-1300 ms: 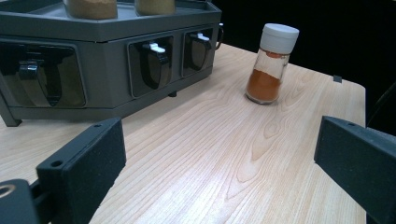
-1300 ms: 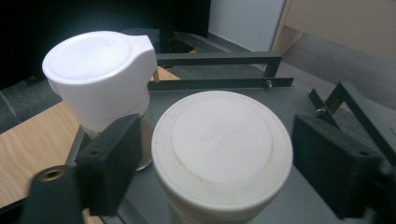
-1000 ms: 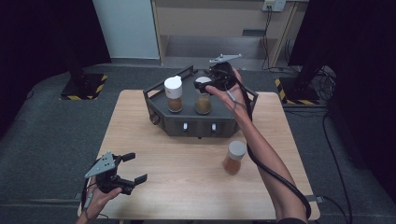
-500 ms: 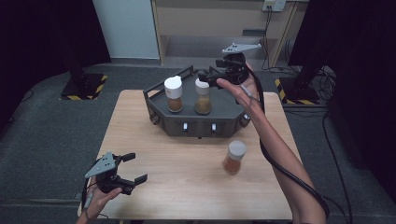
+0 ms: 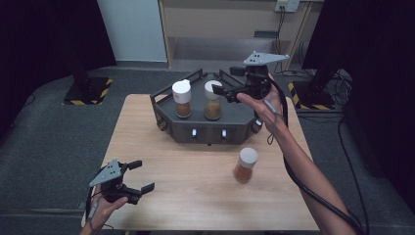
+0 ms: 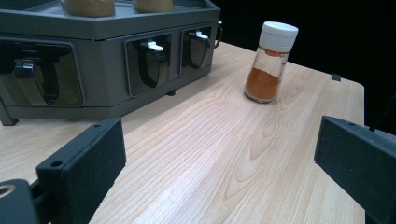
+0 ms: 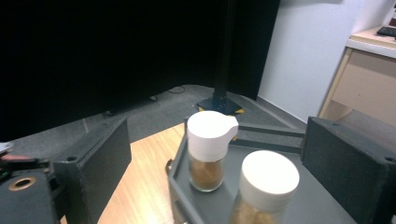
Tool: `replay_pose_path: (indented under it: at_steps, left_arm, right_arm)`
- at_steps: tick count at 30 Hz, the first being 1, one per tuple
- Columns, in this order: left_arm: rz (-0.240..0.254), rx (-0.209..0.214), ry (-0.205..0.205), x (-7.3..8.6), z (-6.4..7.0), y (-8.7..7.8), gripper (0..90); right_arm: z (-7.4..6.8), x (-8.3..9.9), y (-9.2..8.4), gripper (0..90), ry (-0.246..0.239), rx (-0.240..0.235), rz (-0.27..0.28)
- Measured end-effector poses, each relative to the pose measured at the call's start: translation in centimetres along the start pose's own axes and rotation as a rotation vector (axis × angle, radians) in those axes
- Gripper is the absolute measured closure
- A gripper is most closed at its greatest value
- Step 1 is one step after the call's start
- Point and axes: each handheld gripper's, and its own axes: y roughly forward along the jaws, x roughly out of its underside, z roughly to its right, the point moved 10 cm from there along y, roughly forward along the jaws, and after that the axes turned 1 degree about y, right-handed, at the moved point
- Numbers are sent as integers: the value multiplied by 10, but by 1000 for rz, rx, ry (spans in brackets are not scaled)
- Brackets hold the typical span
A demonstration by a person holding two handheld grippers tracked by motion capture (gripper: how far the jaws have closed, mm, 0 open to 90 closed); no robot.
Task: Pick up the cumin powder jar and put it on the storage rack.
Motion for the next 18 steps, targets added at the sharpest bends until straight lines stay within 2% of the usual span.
replay_pose_path:
  at_steps: [5,11,13,18]
  left_arm:
    - [1,-1,-1,0,0,0,11]
    - [1,-2,0,0,0,0,11]
    - [2,-2,0,0,0,0,11]
    - [4,-4,1,0,0,0,11]
  right_arm:
    - [-7,9,-16,89,1,-12,16]
    - [-15,22,-37,89,-8,-6,17]
    - [-16,28,-44,89,10,-18,26]
    - [-24,40,-61,89,-8,-4,20]
